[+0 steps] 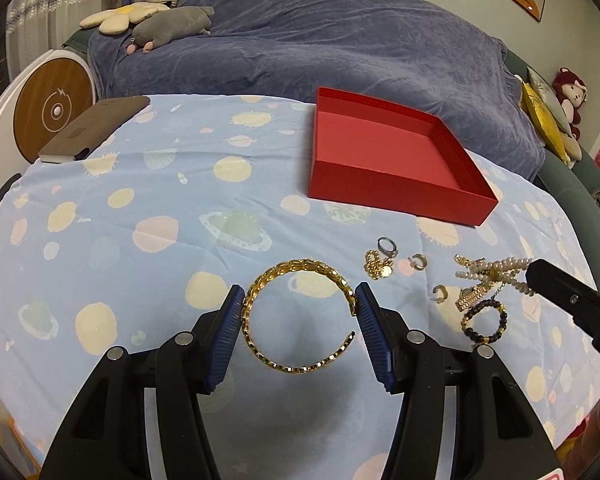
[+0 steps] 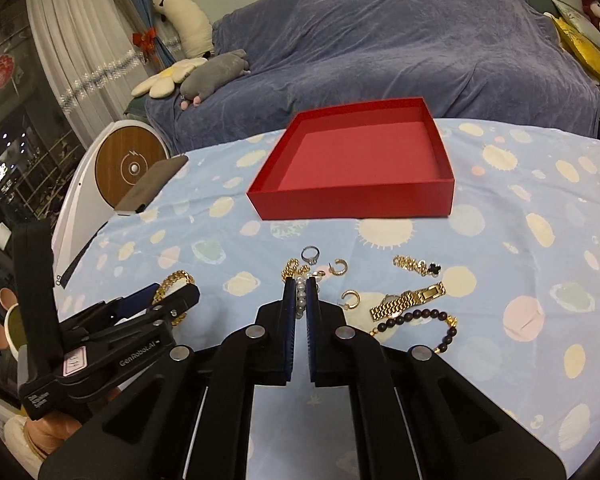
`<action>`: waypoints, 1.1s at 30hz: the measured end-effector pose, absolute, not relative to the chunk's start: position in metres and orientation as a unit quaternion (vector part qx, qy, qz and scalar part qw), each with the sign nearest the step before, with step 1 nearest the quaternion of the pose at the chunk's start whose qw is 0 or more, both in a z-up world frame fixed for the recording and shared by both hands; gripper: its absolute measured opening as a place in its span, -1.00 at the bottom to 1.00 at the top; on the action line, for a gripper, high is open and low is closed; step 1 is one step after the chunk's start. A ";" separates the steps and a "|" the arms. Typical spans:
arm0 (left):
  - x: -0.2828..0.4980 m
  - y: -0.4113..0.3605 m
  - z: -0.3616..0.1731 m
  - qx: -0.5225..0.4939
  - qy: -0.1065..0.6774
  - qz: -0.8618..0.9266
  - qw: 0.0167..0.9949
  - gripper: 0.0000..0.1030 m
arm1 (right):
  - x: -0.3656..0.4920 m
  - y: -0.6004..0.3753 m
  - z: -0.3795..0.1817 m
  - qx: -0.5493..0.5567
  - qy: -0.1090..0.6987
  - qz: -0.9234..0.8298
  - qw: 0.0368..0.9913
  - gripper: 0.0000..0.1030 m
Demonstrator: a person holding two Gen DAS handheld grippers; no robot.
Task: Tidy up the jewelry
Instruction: 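Carry the bangle and pearl earring with both grippers over the red box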
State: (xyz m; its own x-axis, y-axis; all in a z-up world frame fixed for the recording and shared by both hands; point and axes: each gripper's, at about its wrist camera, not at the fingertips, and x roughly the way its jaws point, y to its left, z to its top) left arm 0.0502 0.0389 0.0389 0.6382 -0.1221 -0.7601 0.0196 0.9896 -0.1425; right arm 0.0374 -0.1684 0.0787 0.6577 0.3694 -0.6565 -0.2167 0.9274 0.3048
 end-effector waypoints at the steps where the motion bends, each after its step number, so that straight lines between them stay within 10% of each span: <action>1: 0.054 0.037 0.045 -0.060 0.426 -0.048 0.902 0.05 | 0.042 -0.171 0.086 0.098 0.379 0.164 0.906 -0.92; 14: 0.210 0.001 0.107 -0.037 0.399 -0.105 0.910 0.05 | 0.212 -0.210 0.119 0.086 0.366 0.107 0.921 -0.92; 33: 0.376 -0.048 0.029 -0.024 0.439 -0.083 0.894 0.07 | 0.354 -0.228 0.038 0.081 0.417 0.058 0.903 -0.88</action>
State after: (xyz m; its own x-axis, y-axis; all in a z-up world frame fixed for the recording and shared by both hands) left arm 0.3759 -0.0485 0.0288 0.6000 -0.1703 -0.7817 0.1276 0.9849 -0.1166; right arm 0.3535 -0.2278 0.0377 0.6450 0.1715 -0.7447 -0.0368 0.9803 0.1940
